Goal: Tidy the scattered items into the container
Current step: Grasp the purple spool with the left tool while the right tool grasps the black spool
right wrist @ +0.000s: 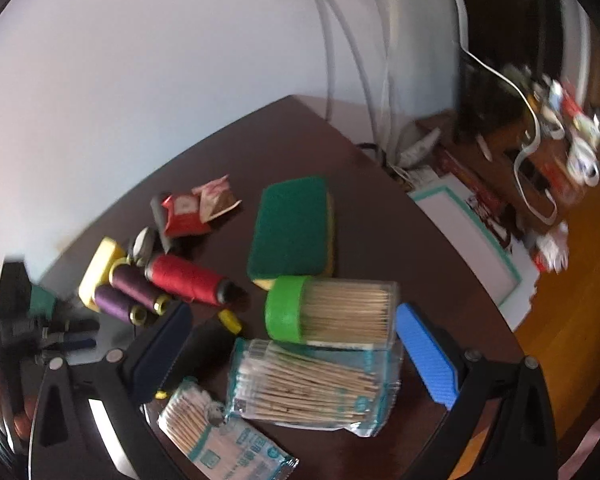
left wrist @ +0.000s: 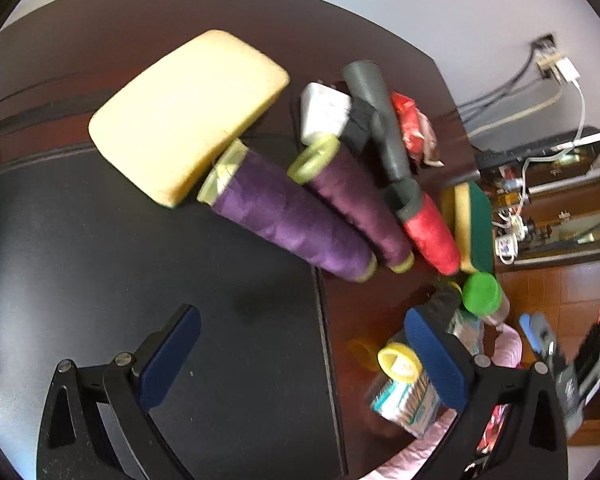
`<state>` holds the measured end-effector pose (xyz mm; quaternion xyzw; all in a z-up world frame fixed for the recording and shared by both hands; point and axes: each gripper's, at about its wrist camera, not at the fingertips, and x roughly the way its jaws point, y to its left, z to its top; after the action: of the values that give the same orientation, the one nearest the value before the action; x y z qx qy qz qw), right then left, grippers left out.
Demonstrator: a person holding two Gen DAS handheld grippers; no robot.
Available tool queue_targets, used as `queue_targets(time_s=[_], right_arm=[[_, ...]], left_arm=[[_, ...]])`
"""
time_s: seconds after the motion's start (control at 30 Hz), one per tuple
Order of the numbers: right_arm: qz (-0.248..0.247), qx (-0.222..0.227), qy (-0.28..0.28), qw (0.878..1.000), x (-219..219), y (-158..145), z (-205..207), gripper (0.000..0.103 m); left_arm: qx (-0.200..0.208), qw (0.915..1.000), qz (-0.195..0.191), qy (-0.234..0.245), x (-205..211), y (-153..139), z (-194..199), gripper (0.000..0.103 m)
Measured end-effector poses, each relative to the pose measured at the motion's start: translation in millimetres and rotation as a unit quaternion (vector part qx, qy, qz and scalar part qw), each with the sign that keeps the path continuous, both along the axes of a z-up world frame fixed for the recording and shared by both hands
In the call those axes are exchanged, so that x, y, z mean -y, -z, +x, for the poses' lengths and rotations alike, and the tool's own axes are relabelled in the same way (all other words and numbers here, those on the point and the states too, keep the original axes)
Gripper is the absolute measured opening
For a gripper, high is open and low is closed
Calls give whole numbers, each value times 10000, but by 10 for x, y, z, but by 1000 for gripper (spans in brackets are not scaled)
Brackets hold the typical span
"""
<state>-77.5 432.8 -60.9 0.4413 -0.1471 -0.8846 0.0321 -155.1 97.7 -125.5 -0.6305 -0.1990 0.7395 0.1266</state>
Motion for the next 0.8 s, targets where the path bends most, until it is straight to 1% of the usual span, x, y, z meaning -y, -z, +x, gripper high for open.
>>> queue_targets(time_s=[0.07,0.13,0.2,0.3,0.37,0.4,0.47,0.6,0.73,0.8], right_arm=[[-85,35,-409,9991,169,42,-5,103],[-149,129,-557,9983,290,85,-14,103],[-140,154,-624,9978,381,112,-20,103],[-305,274,-641,9971,464,175,-43,103],[-230,201,-617,9976,513,164,-32,103],[-217,170,-609,9978,527,152,-20,103],[-251,96,-587,9979,532,117,18,103],[-234,16,-614,9978,563,74,60,103],[-653,314,-741,9946,579,140,-29,103],[-801,457,-761,9928,595,151,-77,103]], left_arm=[[34,10000,-60,-27,-22,19,-28,102],[64,9999,-126,-38,-49,33,-52,102],[95,9998,-193,-48,-77,47,-76,102],[242,9989,-350,-206,-95,89,-106,102],[285,9980,-476,-294,-124,72,-127,99],[327,9975,-502,-383,-121,71,-135,97],[407,9959,-486,-645,-91,75,-153,96],[555,9878,-472,-1377,-30,74,-178,96],[522,9818,-886,-1597,-65,67,-222,97],[510,9800,-991,-1647,-78,57,-240,97]])
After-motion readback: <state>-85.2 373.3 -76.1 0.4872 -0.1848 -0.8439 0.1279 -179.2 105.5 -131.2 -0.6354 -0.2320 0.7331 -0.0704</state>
